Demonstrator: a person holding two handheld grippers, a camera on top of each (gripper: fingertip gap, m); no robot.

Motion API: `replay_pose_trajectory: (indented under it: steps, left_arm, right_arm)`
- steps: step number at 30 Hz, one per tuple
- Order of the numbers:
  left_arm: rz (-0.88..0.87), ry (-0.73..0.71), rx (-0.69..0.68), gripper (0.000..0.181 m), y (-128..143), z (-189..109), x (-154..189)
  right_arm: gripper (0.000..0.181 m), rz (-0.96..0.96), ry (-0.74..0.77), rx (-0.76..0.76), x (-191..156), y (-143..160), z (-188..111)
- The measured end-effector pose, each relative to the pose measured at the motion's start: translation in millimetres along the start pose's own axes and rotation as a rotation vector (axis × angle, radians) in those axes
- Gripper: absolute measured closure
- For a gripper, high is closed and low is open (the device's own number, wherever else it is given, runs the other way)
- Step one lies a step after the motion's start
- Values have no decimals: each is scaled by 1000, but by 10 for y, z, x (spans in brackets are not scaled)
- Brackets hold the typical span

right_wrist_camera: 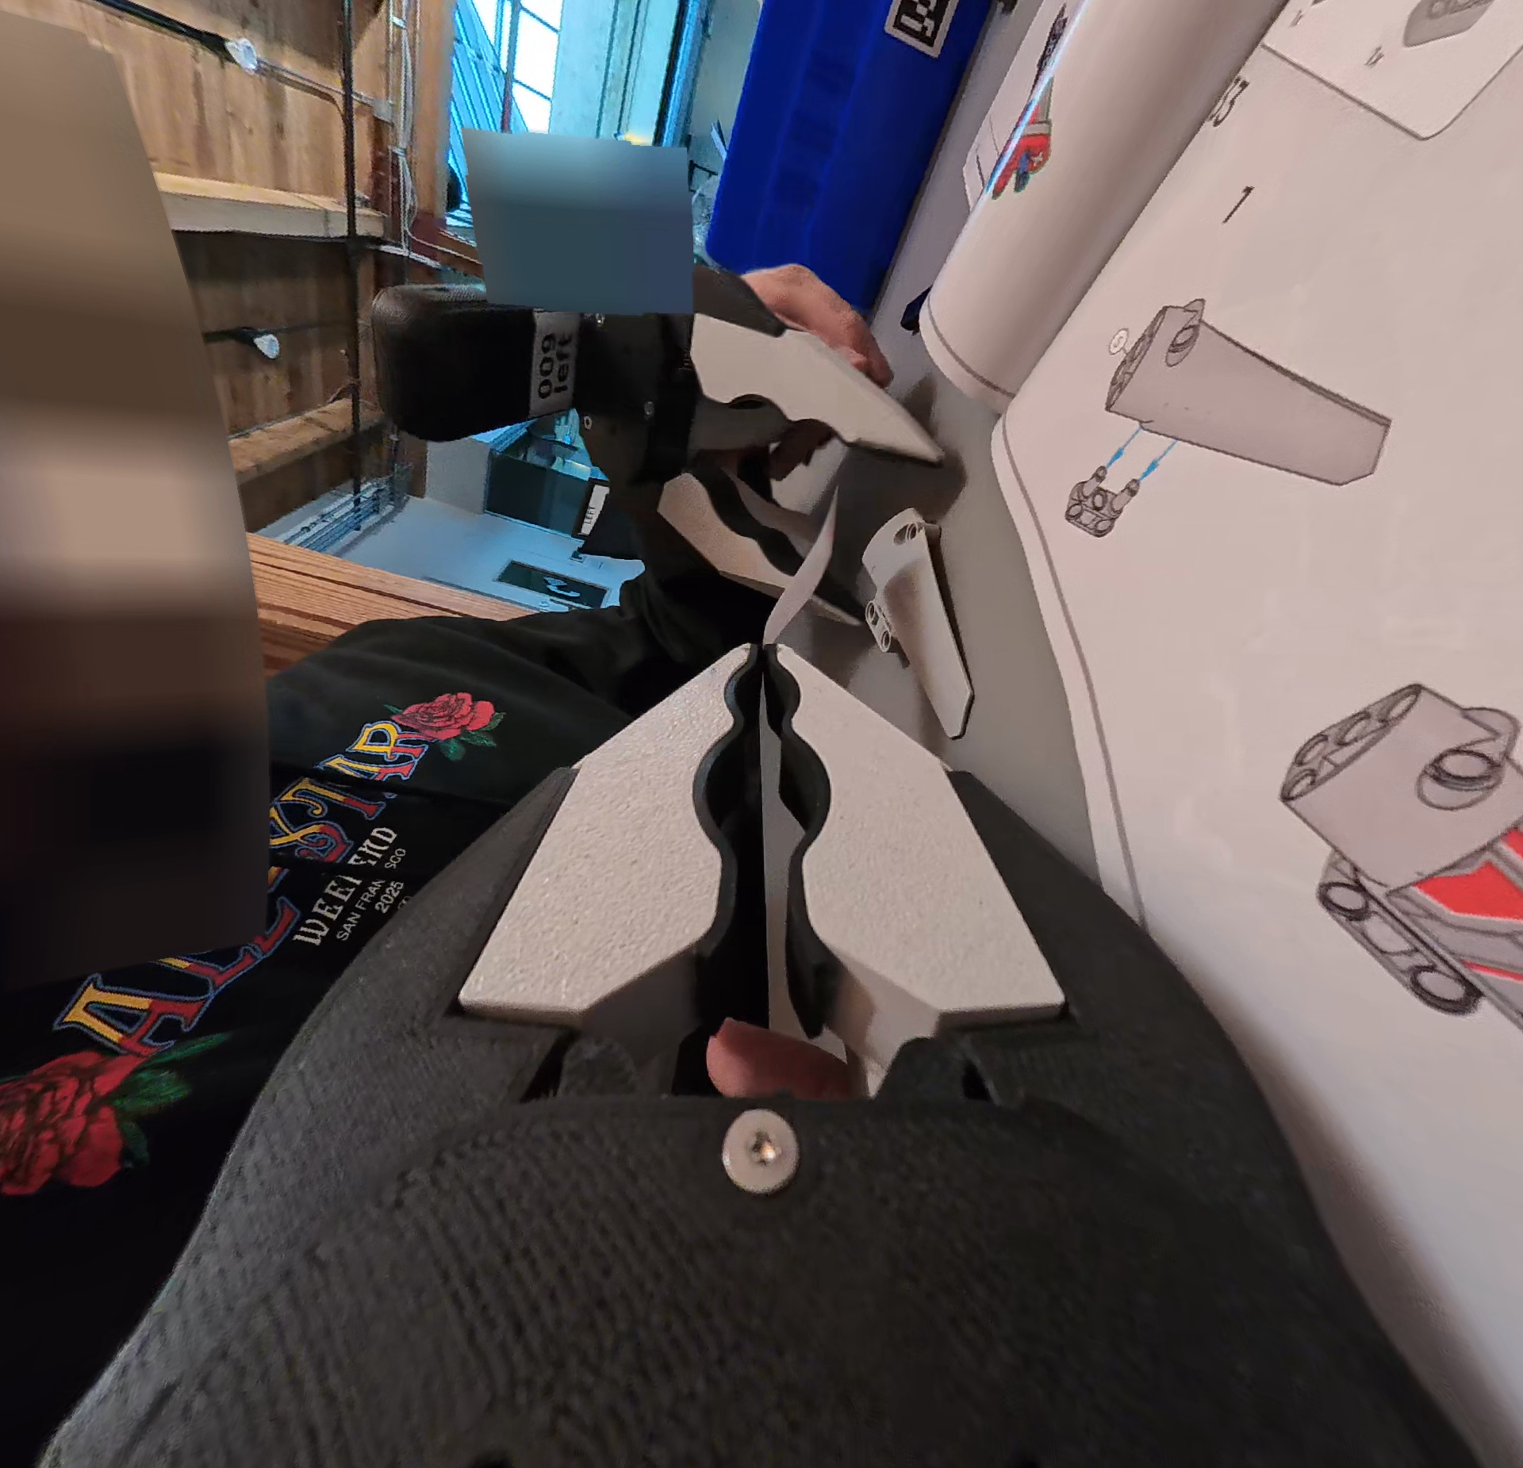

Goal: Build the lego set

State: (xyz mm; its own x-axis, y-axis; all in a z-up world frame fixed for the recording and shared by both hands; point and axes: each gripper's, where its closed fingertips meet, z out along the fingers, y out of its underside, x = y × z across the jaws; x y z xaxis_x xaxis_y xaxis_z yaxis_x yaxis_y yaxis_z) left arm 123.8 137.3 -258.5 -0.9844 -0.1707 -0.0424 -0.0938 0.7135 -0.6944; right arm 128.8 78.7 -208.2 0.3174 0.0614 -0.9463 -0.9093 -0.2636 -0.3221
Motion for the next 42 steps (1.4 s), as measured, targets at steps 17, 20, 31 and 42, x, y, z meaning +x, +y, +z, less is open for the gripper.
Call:
replay_pose_trajectory:
  steps: [17, 20, 31, 42]
  left_arm:
    - [222, -9, 103, 158, 16, 2, -40]
    - [356, -67, 137, 158, -11, -12, -72]
    - [436, -123, 171, 158, -44, -28, -126]
    - [419, -114, 162, 158, -33, -22, -120]
  right_arm:
    - [181, 22, 3, -60, 28, 72, 45]
    - [181, 28, 3, -74, 34, 82, 63]
    - [181, 19, 71, -45, 136, 45, 68]
    - [181, 8, 135, -37, 224, 43, 76]
